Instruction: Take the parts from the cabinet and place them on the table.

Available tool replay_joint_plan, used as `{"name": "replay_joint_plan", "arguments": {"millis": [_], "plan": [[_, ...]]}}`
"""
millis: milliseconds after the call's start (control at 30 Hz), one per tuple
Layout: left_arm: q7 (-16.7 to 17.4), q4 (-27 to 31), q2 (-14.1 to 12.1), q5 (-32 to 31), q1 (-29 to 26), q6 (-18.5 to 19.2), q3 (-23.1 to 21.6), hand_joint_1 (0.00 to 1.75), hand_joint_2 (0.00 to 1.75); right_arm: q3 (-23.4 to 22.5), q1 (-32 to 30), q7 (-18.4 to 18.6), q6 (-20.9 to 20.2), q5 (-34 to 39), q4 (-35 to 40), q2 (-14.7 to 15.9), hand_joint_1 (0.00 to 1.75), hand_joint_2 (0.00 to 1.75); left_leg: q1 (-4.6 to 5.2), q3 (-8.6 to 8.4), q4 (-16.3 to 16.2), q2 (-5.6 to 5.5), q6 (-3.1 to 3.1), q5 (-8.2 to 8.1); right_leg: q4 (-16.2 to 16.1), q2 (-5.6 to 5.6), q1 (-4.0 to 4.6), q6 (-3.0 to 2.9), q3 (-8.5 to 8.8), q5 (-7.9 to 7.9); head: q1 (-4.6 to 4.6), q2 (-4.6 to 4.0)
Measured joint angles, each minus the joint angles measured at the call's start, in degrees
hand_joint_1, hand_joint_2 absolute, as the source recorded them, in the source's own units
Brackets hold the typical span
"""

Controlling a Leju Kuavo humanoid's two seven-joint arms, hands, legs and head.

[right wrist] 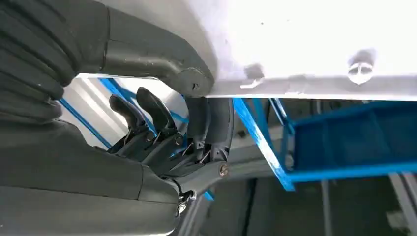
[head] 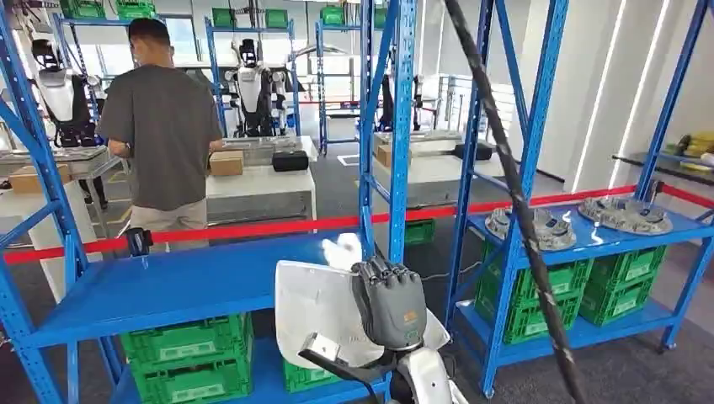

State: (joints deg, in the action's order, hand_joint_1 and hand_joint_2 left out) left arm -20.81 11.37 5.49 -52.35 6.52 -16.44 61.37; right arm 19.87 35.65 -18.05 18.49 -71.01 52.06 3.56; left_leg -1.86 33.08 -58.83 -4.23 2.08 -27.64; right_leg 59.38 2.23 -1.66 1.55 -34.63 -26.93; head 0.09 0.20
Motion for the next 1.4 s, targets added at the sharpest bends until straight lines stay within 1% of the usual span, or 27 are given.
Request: {"name": "replay_joint_plan", "arguments": {"millis": [67,133,200,267,300,367,400,433,567,600,633,667,733,767,800,867,900,933,967,1000,1067,1100,1167,1200,1267,1333,1400], "plan": [[0.0,-0.04,0.06,0.0,-0.38,0.04,0.0,0.0,1.75,0.0,0.2,0.0,0.04,0.02,0.0,-0.09,1.57,1.75,-0.19,0.38,0.69,-0.71,0.92,0.38,-0.02,-0.8,-0.07,-1.16,-0.06,0.17,-0.04,0.0],[0.02,-0.07,0.0,-0.04,-0.34,0.0,0.0,0.0,1.75,0.0,0.37,-0.04,0.07,0.02,0.02,-0.26,1.57,1.75,0.04,1.46,-1.92,2.53,1.03,-1.51,-0.31,-1.76,-0.06,-1.98,0.02,0.39,-0.33,0.0],[-0.15,-0.07,-0.17,-0.11,-0.23,0.0,-0.02,0.0,1.75,-0.02,0.41,-0.2,0.0,0.02,-0.02,-0.15,1.57,1.75,0.24,5.46,-10.41,3.57,1.01,-6.05,-0.29,-2.85,0.31,-2.61,-0.09,0.31,-0.39,0.0],[-0.46,-0.07,-0.33,-0.15,-0.44,-0.02,-0.02,0.0,1.75,-0.02,0.41,-0.52,0.02,0.02,-0.11,-0.05,1.57,1.75,0.33,8.24,-16.59,3.66,0.84,-7.92,-0.27,-3.98,0.71,-2.88,-0.14,0.26,-0.44,0.0],[-0.48,-0.07,-0.5,-0.17,-0.5,-0.04,-0.02,0.0,1.75,-0.02,0.41,-0.66,0.06,0.02,-0.11,0.0,1.57,1.75,0.42,7.84,-16.07,3.73,0.65,-7.05,-0.25,-4.46,0.86,-2.9,-0.12,0.25,-0.42,0.0],[-0.46,-0.04,-0.81,-0.41,-0.48,-0.07,-0.02,0.0,1.75,-0.02,0.5,-1.05,0.17,0.06,-0.09,0.02,1.57,1.75,0.76,3.91,-8.7,4.36,0.0,-2.85,-0.14,-5.53,1.08,-2.89,-0.08,0.24,-0.44,0.0],[-0.42,0.0,-0.96,-0.48,-0.44,-0.11,-0.02,0.0,1.75,-0.02,0.58,-1.2,0.33,0.07,-0.07,0.02,1.57,1.75,1.06,0.89,-3.25,5.88,-0.46,-0.72,-0.11,-6.16,1.12,-2.86,0.0,0.22,-0.46,0.0],[-0.37,0.0,-0.98,-0.57,-0.35,-0.11,-0.02,0.0,1.75,-0.02,0.59,-1.33,0.55,0.09,0.07,0.02,1.57,1.75,1.61,-0.24,-0.32,8.52,-0.83,-1.18,-0.02,-6.58,1.46,-2.71,0.01,0.15,-0.48,0.0],[0.61,-0.07,-0.74,-1.31,-0.7,-0.13,-0.31,0.0,1.75,0.0,-0.35,-1.66,1.47,0.07,1.38,0.33,1.57,1.75,1.83,0.1,-0.18,5.78,-1.9,-0.22,-0.36,-8.65,1.69,-1.55,0.26,0.41,-0.26,0.0],[0.81,-0.11,-0.59,-1.44,-0.82,-0.11,-0.42,0.0,1.75,0.0,-0.61,-1.94,1.75,0.24,2.14,0.43,1.57,1.75,1.41,-0.1,0.3,5.2,-2.43,0.29,-0.15,-8.55,1.55,-1.18,0.14,0.01,-0.18,0.0],[0.85,-0.11,-0.39,-1.57,-0.92,-0.09,-0.42,0.0,1.75,0.02,-0.62,-2.32,1.9,0.39,2.56,0.68,1.57,1.75,1.38,0.05,0.34,4.69,-2.66,0.46,1.6,-5.62,1.2,-0.79,-0.46,-1.47,-0.18,0.0],[0.9,-0.11,-0.37,-1.73,-0.88,-0.04,-0.44,0.0,1.75,0.02,-0.64,-2.62,2.08,0.53,2.91,0.77,1.57,1.75,1.32,0.21,0.34,4.24,-2.92,0.62,5.11,-3.9,1.14,-0.61,-1.97,-3.69,-0.02,0.0],[0.87,-0.11,-0.15,-2.25,-0.85,0.02,-0.68,0.0,1.75,0.02,-1.06,-2.71,2.12,0.96,3.01,1.46,1.57,1.75,1.34,0.46,0.3,2.97,-3.14,0.76,14.36,-2.55,1.14,-0.28,-6.22,-7.71,0.09,0.0],[0.92,-0.11,-0.13,-2.53,-0.9,0.15,-0.9,0.0,1.75,0.02,-1.5,-2.97,2.42,1.26,3.1,1.85,1.57,1.75,1.38,0.6,0.18,2.24,-3.18,0.79,17.25,-2.4,1.19,-0.29,-7.66,-8.35,0.11,0.0],[0.96,-0.11,-0.13,-2.84,-0.97,0.33,-1.12,0.0,1.75,0.02,-2.06,-3.3,2.84,1.64,3.39,2.27,1.57,1.75,1.39,0.69,0.05,1.43,-3.17,0.8,17.28,-2.28,1.21,-0.41,-7.76,-7.56,0.11,0.0],[0.83,-0.11,-0.15,-3.04,-0.98,0.66,-1.49,0.0,1.75,0.02,-2.91,-3.72,3.39,2.58,4.44,3.35,1.57,1.75,1.41,0.72,-0.2,-0.3,-3.13,0.82,9.17,-1.72,1.21,-0.87,-3.65,-2.72,0.15,0.0],[0.57,-0.11,-0.13,-3.06,-0.91,0.77,-1.51,0.0,1.75,0.02,-3.17,-3.76,3.43,3.06,5.01,4.0,1.57,1.75,1.42,0.71,-0.29,-1.04,-3.07,0.84,3.68,-0.53,1.23,-1.22,-0.91,-0.3,0.15,0.0],[0.3,-0.11,-0.02,-3.08,-0.89,0.96,-1.55,0.0,1.75,0.02,-3.48,-3.8,3.54,3.61,5.49,4.77,1.57,1.75,1.22,0.82,-0.3,-1.7,-3.0,0.88,-0.02,2.31,1.13,-1.72,0.81,-0.25,0.17,0.0],[0.07,-0.09,0.09,-3.13,-0.77,1.18,-1.64,0.0,1.75,0.0,-4.04,-3.8,3.8,4.21,5.83,5.59,1.57,1.75,1.48,1.17,-0.42,-2.4,-2.39,1.01,-0.68,3.03,1.21,-1.72,0.99,-0.21,-0.31,0.0],[0.0,-0.11,0.02,-3.13,-0.82,1.29,-1.73,0.0,1.75,0.0,-4.46,-3.91,3.98,4.61,6.07,6.29,1.57,1.75,1.04,1.51,-0.24,-3.01,-1.93,1.22,-0.58,2.01,1.39,-1.67,0.97,-0.18,0.34,0.0],[-0.09,-0.13,0.02,-3.15,-1.2,1.33,-1.86,0.0,1.75,0.0,-4.97,-4.09,4.17,4.94,6.69,6.69,1.57,1.75,0.78,1.68,0.31,-4.2,-1.07,1.58,-0.73,1.12,1.58,-2.07,0.97,-0.08,0.31,0.0],[-0.15,-0.09,-0.15,-3.15,-1.23,1.33,-1.86,0.0,1.75,0.0,-5.15,-4.22,4.17,4.96,7.21,6.69,1.57,1.75,1.16,1.88,0.26,-4.35,-0.74,1.55,-1.83,0.14,0.69,-2.53,1.47,0.42,0.19,0.0],[-0.28,-0.17,0.07,-3.15,-1.12,1.44,-1.88,0.0,1.75,0.02,-5.37,-4.35,4.22,4.96,7.59,6.84,1.57,1.75,1.47,3.58,-3.56,1.56,-0.62,-0.97,-2.45,-1.27,0.88,-3.12,2.12,0.59,-0.24,0.0],[-0.33,-0.17,-0.02,-3.15,-0.94,1.42,-1.88,0.0,1.75,0.0,-5.56,-4.24,4.2,5.03,7.76,7.13,1.57,1.75,1.39,5.83,-8.2,3.14,-0.31,-3.38,-2.42,-2.2,0.93,-3.22,2.12,0.52,-0.18,0.0],[-0.35,-0.17,-0.04,-3.15,-0.9,1.42,-1.9,0.0,1.75,0.02,-6.21,-4.33,4.13,5.01,7.76,7.45,1.57,1.75,1.12,9.84,-16.47,3.81,0.15,-6.45,-2.32,-4.0,0.96,-3.33,2.07,0.37,-0.24,0.0],[-0.15,-0.17,-0.09,-3.24,-1.08,1.46,-1.9,0.0,1.75,0.02,-6.71,-4.0,4.17,4.98,7.76,7.47,1.57,1.75,0.84,9.15,-15.21,4.05,0.45,-4.44,-2.15,-5.38,0.92,-3.14,2.06,0.24,-0.33,0.0],[0.61,-0.17,-0.24,-3.61,-1.08,1.79,-1.92,0.0,1.75,0.02,-7.08,-2.49,4.48,4.76,8.2,7.5,1.57,1.75,0.73,3.38,-4.64,5.45,0.56,0.52,-1.64,-6.88,0.72,-2.56,2.12,-0.19,-0.33,0.0]]}}
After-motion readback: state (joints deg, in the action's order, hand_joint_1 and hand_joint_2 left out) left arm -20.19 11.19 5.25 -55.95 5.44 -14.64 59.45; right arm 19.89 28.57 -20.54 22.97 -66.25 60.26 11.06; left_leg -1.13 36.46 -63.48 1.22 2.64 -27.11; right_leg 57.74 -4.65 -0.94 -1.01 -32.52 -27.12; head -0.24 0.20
